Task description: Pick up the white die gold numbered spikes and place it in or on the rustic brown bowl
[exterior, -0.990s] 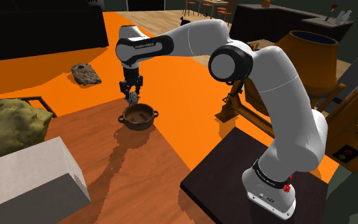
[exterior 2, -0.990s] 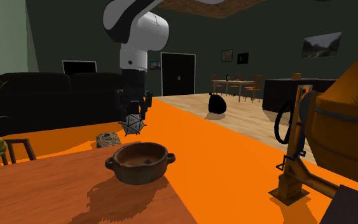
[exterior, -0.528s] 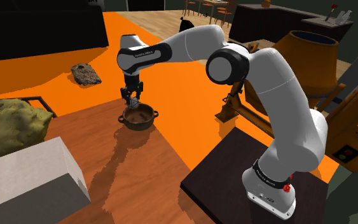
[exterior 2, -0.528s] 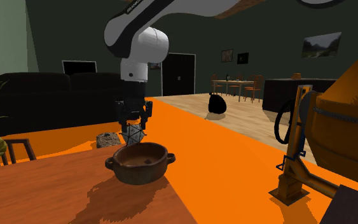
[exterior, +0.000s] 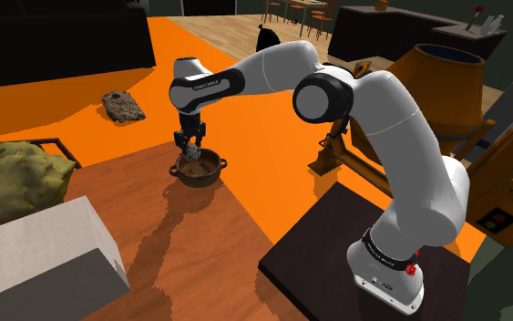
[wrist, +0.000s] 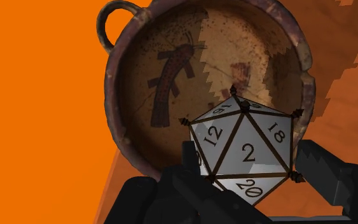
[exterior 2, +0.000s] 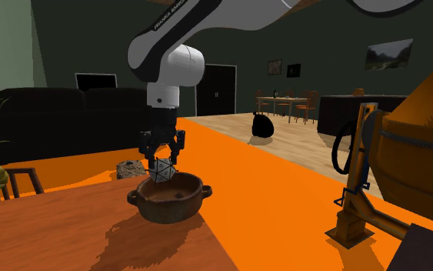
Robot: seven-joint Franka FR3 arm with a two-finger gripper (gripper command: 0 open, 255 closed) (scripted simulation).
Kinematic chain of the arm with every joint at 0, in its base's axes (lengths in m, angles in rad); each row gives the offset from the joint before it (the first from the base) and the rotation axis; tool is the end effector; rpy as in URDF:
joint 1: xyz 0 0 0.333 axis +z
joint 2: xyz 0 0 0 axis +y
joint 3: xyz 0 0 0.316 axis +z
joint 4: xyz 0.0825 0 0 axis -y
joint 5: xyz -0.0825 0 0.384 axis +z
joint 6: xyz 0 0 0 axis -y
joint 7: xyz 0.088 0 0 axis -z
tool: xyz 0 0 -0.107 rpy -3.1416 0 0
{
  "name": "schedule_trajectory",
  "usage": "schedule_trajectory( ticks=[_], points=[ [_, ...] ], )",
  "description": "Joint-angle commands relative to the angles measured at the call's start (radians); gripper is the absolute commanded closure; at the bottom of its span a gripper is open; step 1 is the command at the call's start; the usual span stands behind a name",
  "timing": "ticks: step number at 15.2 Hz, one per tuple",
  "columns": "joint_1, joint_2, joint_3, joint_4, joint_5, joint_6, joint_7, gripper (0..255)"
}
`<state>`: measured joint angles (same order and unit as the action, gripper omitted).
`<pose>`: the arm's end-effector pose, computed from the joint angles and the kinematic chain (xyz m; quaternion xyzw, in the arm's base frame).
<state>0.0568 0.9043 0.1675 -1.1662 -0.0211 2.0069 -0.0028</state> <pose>0.7462 0.1316 0.2454 -0.9941 -0.0882 0.0323 0.0538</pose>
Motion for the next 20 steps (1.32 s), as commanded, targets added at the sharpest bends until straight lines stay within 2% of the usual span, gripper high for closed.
schedule_trajectory(
  ticks=[1, 4, 5, 10, 14, 20],
  points=[
    [0.000, 0.000, 0.000, 0.000, 0.000, 0.001, 0.000, 255],
    [0.000, 0.000, 0.000, 0.000, 0.000, 0.001, 0.000, 255],
    [0.000, 0.000, 0.000, 0.000, 0.000, 0.001, 0.000, 0],
    [0.000, 0.000, 0.000, 0.000, 0.000, 0.001, 0.000, 0],
    [-0.006, -0.043, 0.003, 0.054, 0.004, -0.097, -0.002, 0],
    [-0.006, -0.043, 0.003, 0.054, 0.004, -0.097, -0.002, 0]
  ],
)
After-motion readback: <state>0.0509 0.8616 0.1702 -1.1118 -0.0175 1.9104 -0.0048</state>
